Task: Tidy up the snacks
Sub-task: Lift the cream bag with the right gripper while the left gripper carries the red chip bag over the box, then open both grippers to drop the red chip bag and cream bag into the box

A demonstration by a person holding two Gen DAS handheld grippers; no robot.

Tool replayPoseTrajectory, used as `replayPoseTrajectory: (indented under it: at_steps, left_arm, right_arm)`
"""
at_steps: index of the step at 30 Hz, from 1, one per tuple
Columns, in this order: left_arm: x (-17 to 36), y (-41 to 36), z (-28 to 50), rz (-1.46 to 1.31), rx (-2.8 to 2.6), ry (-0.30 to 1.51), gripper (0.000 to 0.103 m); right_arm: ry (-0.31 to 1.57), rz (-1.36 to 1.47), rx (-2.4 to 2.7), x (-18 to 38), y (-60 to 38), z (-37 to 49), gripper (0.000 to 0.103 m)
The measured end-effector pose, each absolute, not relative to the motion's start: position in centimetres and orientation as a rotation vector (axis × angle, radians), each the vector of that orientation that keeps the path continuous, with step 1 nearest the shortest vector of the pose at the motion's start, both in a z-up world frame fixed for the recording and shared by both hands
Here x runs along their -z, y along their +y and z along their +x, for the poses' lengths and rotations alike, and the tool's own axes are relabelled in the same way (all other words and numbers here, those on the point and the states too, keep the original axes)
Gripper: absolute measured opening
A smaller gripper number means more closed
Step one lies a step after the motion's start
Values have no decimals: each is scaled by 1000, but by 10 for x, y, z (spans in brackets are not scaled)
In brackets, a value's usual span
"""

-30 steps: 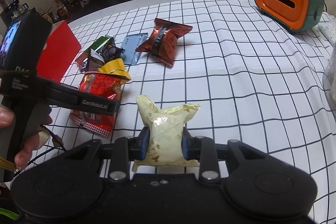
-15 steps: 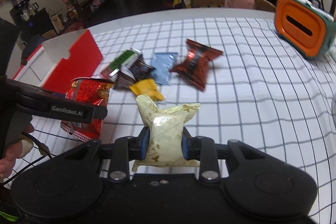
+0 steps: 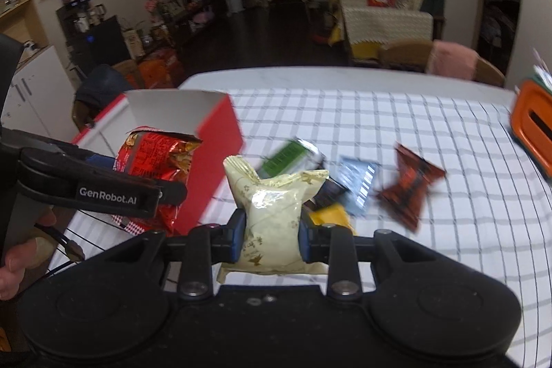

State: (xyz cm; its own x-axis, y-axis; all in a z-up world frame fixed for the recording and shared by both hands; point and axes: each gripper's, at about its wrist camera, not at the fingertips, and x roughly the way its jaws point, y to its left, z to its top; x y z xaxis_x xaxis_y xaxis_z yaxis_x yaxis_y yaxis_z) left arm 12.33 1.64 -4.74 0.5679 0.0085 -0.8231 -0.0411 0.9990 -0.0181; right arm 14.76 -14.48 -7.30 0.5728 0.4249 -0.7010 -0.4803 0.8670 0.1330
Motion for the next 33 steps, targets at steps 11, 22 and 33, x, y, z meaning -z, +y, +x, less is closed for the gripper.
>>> replayPoseTrajectory:
  at_steps: [11,22,33]
  left_arm:
    - [25,98,128,-33,-82,924,72]
    - [38,183,152,-12,-174,975,72]
    - [74,229,178,14,-207,1091,72]
  right_arm:
    - [770,-164,-640,53,-42,166,29]
    - [845,-215,-661,67,38,206,29]
    - [984,-262,-636,122,96,236,29]
